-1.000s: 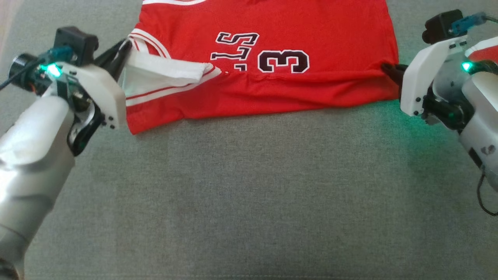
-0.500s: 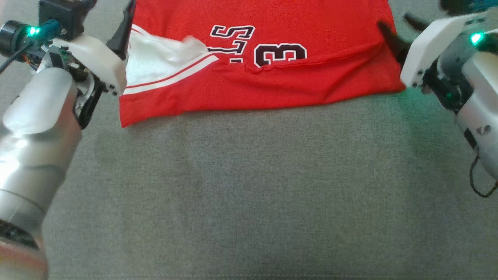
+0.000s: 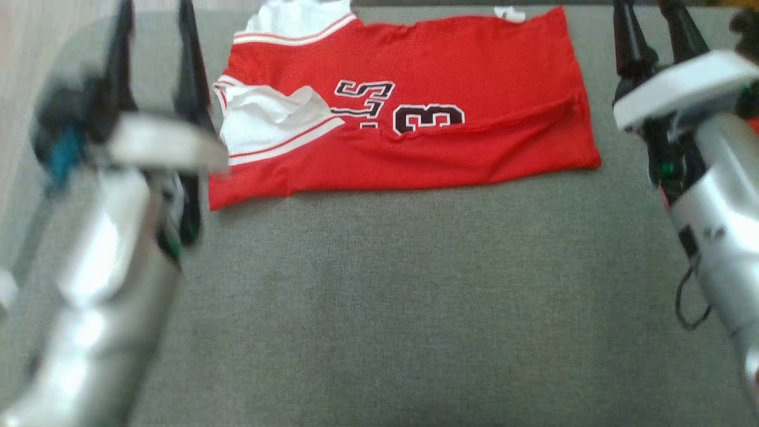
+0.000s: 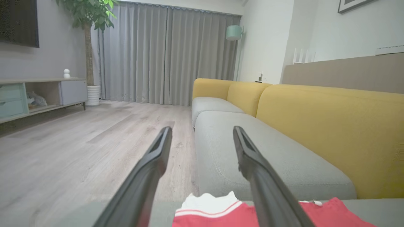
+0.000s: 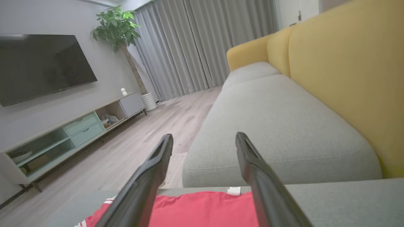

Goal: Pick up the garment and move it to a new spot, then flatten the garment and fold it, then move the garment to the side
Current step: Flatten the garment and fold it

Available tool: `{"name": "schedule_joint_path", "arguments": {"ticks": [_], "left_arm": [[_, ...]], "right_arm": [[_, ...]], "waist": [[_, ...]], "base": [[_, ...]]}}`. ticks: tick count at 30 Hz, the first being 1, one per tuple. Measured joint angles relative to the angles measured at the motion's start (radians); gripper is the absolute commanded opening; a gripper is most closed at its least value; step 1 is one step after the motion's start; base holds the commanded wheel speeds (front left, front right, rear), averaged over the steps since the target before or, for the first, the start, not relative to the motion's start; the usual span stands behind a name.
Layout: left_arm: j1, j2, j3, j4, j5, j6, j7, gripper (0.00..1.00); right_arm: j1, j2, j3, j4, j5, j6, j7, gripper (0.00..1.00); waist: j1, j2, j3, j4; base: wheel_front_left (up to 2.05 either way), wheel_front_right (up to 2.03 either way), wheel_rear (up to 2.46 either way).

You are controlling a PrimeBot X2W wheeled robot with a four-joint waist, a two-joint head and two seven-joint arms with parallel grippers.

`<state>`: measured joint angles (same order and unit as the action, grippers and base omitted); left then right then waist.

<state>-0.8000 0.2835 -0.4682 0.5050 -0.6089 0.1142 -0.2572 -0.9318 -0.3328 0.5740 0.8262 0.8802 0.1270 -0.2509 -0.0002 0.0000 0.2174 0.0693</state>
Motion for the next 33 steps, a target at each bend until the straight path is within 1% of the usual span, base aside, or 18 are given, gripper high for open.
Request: {"name": "schedule_joint_path", "arguments": {"ticks": [2,5,7,9,12,15,16,19,23,29,32,33], "left_arm": [[0.128,-0.025,0.056,-0.087,0.039,0.022,0.0,1.0],[0.302,-0.066,0.112,-0.178,0.089,0.035,0.0,1.0],[0.391,-0.09,0.142,-0.211,0.114,0.035,0.0,1.0],[0.459,-0.111,0.175,-0.23,0.136,0.034,0.0,1.0],[0.521,-0.13,0.204,-0.231,0.165,0.01,0.0,1.0],[0.542,-0.14,0.213,-0.206,0.203,-0.024,0.0,1.0],[0.54,-0.14,0.215,-0.194,0.213,-0.028,0.0,1.0],[0.53,-0.138,0.218,-0.107,0.243,-0.016,0.0,1.0],[0.489,-0.13,0.222,0.03,0.252,0.001,0.011,1.0],[0.357,-0.112,0.233,0.188,0.257,0.001,0.072,1.0],[0.314,-0.104,0.244,0.253,0.253,-0.001,0.081,1.0],[0.314,-0.104,0.244,0.253,0.253,-0.001,0.081,1.0]], "right_arm": [[0.086,0.02,-0.119,-0.086,-0.139,0.0,0.0,1.0],[0.27,0.113,-0.29,-0.207,-0.308,0.0,0.0,1.0],[0.407,0.189,-0.363,-0.273,-0.393,0.0,0.0,1.0],[0.522,0.24,-0.392,-0.323,-0.463,0.0,0.0,1.0],[0.622,0.267,-0.418,-0.373,-0.499,0.0,0.0,1.0],[0.638,0.267,-0.416,-0.41,-0.517,0.0,0.0,1.0],[0.637,0.268,-0.411,-0.419,-0.52,0.0,0.0,1.0],[0.637,0.269,-0.395,-0.435,-0.509,0.0,0.0,1.0],[0.635,0.269,-0.381,-0.453,-0.508,0.0,0.0,1.0],[0.635,0.269,-0.377,-0.463,-0.511,0.0,0.0,1.0],[0.633,0.27,-0.372,-0.465,-0.51,0.0,0.0,1.0],[0.633,0.27,-0.372,-0.465,-0.51,0.0,0.0,1.0]], "waist": [[0.0,0.0,-0.016,0.0],[0.0,0.0,-0.035,-0.001],[0.0,0.0,-0.045,-0.001],[0.0,0.0,-0.053,-0.004],[0.0,0.0,-0.061,-0.011],[0.0001,0.0,-0.062,-0.029],[0.0001,0.0,-0.061,-0.033],[0.0002,0.0,-0.053,-0.048],[0.0003,0.0,-0.027,-0.068],[0.0004,0.0,0.026,-0.09],[0.0004,0.0,0.051,-0.099],[0.0004,0.0,0.051,-0.099]], "base": [[0.0,0.0,0.0],[0.0,0.0,0.0],[0.0,0.0,0.0],[0.0,0.0,0.0],[0.0,0.0,0.0],[0.0,0.0,0.0],[0.0,0.0,0.0],[0.0,0.0,0.0],[0.0,0.0,0.0],[0.0,0.0,0.0],[0.0,0.0,0.0],[0.0,0.0,0.0]]}}
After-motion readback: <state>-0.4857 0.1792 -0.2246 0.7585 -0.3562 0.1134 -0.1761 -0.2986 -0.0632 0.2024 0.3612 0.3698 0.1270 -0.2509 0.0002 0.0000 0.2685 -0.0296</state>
